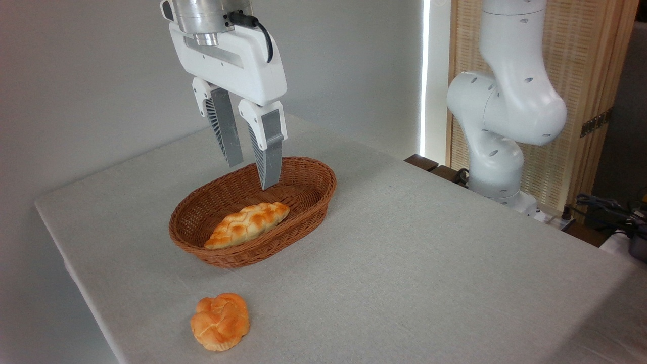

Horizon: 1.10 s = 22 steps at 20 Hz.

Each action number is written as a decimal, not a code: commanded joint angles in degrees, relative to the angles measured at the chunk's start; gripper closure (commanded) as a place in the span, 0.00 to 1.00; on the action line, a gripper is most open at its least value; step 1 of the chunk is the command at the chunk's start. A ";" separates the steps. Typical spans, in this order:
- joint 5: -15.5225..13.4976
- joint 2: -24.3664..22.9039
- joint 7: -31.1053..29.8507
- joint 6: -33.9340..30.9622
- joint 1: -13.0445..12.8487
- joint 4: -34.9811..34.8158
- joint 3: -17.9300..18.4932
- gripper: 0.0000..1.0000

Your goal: Put bread into the basket

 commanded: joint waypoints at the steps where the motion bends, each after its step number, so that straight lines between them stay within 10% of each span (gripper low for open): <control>1: -0.32 -0.25 1.12 0.73 0.30 -0.20 0.29 0.00; 14: -0.76 -0.08 0.59 2.13 1.62 -0.47 0.03 0.00; 22: -1.47 0.27 -12.30 26.45 1.62 -16.35 -1.46 0.00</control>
